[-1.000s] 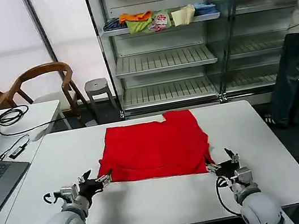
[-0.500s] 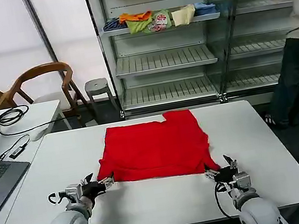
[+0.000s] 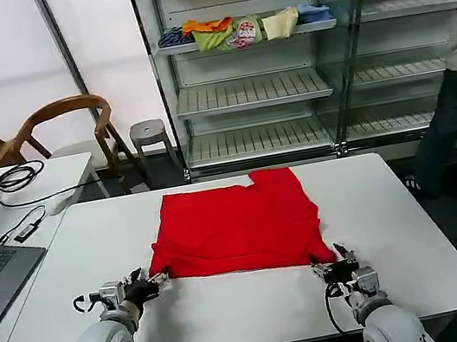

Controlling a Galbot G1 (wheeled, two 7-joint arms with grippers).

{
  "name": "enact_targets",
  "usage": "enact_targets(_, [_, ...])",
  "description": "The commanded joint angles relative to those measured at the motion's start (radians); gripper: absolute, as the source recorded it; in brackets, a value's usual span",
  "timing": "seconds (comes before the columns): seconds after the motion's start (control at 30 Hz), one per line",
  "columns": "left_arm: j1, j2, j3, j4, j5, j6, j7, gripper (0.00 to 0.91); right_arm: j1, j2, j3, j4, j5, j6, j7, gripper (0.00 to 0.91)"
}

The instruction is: Fold and organize the clothes.

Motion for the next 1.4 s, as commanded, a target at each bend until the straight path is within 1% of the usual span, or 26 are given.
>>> enact_targets(0.03, [0.01, -0.003, -0.001, 0.004, 0.001, 0.003, 0.007, 0.03, 0.001, 0.004, -0.005, -0.008, 0.011, -0.002, -0.002, 0.0])
enact_targets(0.23, [0.017, -0.005, -0.003, -0.008, 0.003, -0.001, 0.01, 0.03, 0.002, 0.008, -0.005, -0.009, 0.01, 0.0, -0.002, 0.0])
enact_targets(0.43, [0.05, 0.001, -0.012, -0.064, 0.002, 0.001, 0.013, 0.02, -0.015, 0.001, 0.004, 0.028, 0.01, 0.001, -0.003, 0.0])
enact_targets(0.53, [0.11, 0.006, -0.04, -0.134, 0.004, 0.003, 0.011, 0.03, -0.069, -0.01, 0.018, 0.083, 0.005, 0.003, -0.004, 0.0])
enact_targets(0.63, [0.189, 0.006, -0.084, -0.2, -0.007, 0.004, 0.011, 0.02, -0.135, -0.019, 0.042, 0.14, 0.002, 0.011, -0.008, 0.0])
enact_targets(0.73, [0.283, 0.007, -0.113, -0.272, -0.006, 0.003, 0.011, 0.03, -0.203, -0.028, 0.062, 0.187, -0.004, 0.019, -0.011, 0.0])
enact_targets(0.83, [0.37, 0.001, -0.136, -0.325, 0.001, -0.002, 0.009, 0.03, -0.286, -0.04, 0.085, 0.229, -0.044, 0.045, -0.019, 0.0])
enact_targets(0.93, [0.429, -0.006, -0.157, -0.36, 0.008, -0.018, 0.009, 0.03, -0.349, -0.045, 0.094, 0.256, -0.053, 0.062, -0.02, 0.0])
enact_targets(1.03, [0.474, -0.011, -0.17, -0.383, 0.024, -0.028, 0.008, 0.03, -0.389, -0.045, 0.094, 0.276, -0.076, 0.083, -0.022, 0.0])
enact_targets(1.4, [0.538, -0.026, -0.205, -0.441, 0.056, -0.036, 0.007, 0.03, -0.42, -0.056, 0.1, 0.3, -0.08, 0.097, -0.022, 0.0])
